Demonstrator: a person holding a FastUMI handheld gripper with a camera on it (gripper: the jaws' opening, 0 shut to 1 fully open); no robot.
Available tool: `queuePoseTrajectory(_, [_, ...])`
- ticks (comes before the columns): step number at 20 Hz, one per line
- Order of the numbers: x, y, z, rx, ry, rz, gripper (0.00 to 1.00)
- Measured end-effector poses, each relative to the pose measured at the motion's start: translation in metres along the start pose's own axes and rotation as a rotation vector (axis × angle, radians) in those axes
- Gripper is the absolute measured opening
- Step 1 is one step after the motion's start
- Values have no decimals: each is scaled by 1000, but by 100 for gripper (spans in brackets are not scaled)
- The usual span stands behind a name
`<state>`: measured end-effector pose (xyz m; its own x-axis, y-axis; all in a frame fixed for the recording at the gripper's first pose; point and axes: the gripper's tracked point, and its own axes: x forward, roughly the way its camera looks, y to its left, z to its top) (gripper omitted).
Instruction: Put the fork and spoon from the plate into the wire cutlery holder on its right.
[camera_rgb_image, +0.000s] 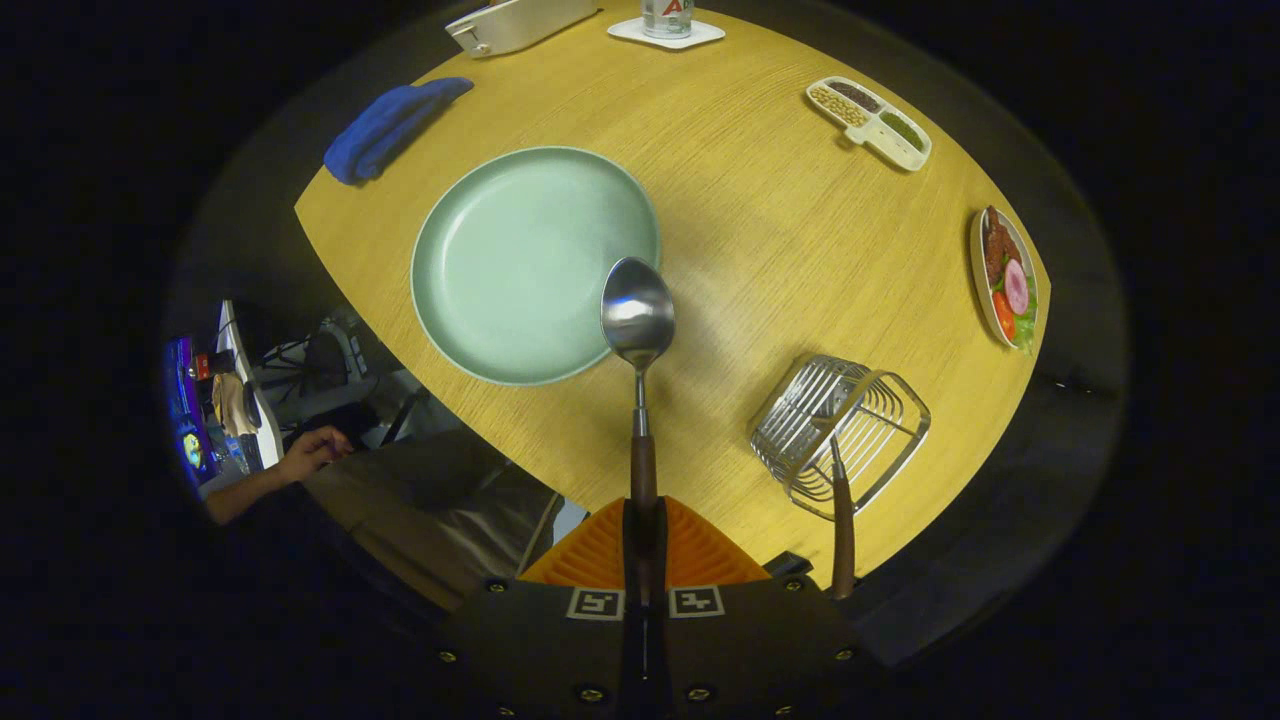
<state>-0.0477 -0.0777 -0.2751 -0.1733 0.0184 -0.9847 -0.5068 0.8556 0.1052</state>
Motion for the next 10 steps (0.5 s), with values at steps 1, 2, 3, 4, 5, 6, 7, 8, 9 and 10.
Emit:
queuePoseTrajectory(1, [-4,-5,-6,4,5,-2,2])
queuePoseTrajectory(2, [-8,-9,-12,9,9,-1,2])
queuePoseTrajectory(3, [-11,-14,-17,12,11,-2,2])
queuePoseTrajectory(4, [-12,-22,-20,20,14,-8,2])
queuePoseTrajectory(5, [-23,-30,-28,28,18,-18,2])
queuePoseTrajectory(6, [-26,-36,-33,35,25,-21,2])
queuePoseTrajectory(7, [-27,-41,-40,50,33,-17,2])
queuePoseTrajectory(8, [-30,-46,-44,67,38,-14,2])
queuePoseTrajectory(9, [-33,-51,-49,77,45,-15,2])
queuePoseTrajectory(10, [-35,-57,-53,88,51,-16,2])
